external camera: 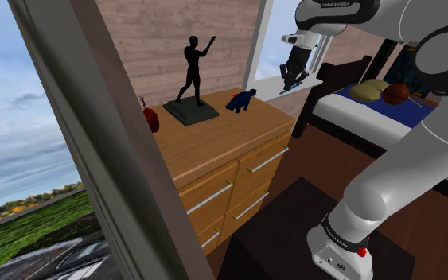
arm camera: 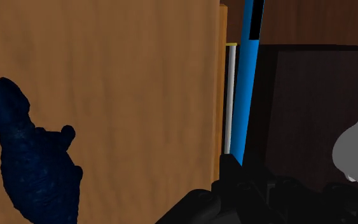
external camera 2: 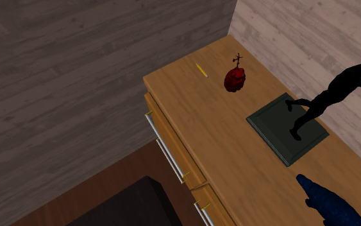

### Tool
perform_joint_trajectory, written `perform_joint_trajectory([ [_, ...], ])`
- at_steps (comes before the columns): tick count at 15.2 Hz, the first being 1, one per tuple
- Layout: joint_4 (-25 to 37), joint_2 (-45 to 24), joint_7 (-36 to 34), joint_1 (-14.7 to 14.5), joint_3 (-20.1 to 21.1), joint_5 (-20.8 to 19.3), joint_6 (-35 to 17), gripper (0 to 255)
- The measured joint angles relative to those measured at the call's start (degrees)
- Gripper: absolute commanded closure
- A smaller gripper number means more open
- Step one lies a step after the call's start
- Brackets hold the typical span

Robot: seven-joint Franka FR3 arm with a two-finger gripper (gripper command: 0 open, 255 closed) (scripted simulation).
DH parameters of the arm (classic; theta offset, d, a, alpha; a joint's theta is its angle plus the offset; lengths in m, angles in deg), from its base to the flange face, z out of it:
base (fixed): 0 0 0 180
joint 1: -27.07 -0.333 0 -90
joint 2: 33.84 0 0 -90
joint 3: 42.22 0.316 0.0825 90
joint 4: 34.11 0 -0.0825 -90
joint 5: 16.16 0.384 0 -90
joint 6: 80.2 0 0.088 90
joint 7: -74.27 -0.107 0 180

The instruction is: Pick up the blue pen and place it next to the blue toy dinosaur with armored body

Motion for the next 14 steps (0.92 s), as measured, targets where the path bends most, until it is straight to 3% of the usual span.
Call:
perform_joint_trajectory([
  [2,1.93,-1.63,2.17,0.9,-1.22,0.14,0.48,255],
  [14,-6.21,-2.5,3.4,1.17,-1.59,0.36,-8.42,255],
])
